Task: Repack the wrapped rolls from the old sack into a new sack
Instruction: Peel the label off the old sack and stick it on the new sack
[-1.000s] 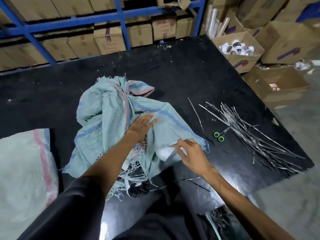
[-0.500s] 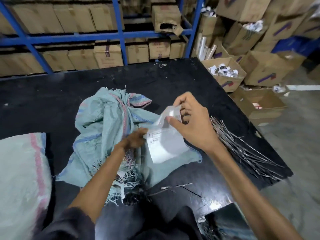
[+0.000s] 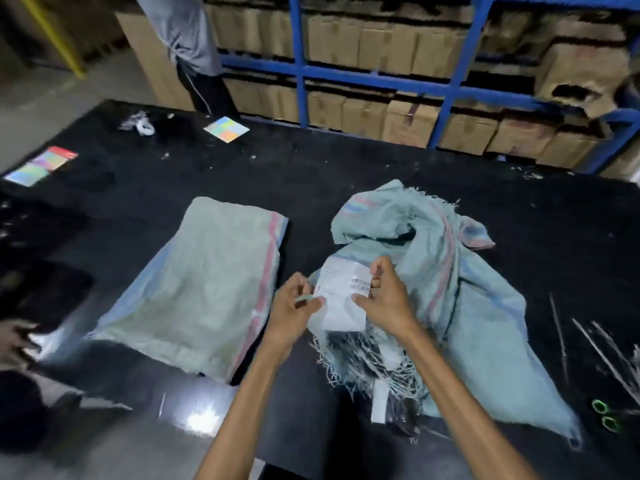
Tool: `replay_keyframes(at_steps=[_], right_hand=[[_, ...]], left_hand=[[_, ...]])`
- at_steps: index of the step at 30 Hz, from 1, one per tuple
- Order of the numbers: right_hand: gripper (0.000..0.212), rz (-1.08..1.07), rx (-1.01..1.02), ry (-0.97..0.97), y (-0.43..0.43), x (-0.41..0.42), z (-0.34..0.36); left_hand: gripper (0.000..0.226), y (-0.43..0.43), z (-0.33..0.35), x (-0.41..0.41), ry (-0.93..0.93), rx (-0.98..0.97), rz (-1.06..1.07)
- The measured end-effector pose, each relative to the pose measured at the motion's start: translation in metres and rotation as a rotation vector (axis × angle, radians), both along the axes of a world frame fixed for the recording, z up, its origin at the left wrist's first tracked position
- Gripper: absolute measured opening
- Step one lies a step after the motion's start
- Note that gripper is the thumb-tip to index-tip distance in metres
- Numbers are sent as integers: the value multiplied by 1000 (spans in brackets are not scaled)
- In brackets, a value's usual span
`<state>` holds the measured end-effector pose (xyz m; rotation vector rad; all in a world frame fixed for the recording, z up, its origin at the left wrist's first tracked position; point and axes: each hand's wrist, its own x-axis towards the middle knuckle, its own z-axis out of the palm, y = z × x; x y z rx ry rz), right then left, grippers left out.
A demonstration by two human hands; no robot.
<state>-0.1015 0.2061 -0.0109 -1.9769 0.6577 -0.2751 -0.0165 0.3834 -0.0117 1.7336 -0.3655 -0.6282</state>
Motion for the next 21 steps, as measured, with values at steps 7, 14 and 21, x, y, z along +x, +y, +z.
replay_keyframes(at_steps=[7, 14, 21], right_hand=[[42, 80, 36, -65, 100, 139, -32], [46, 28, 125, 71, 147, 273, -76], [55, 57, 55, 262, 168, 368, -147]], left_hand=[[26, 91, -19, 124, -31, 36, 169], [50, 131, -63, 251, -175, 185, 198], [46, 143, -131, 340, -233, 446, 129]])
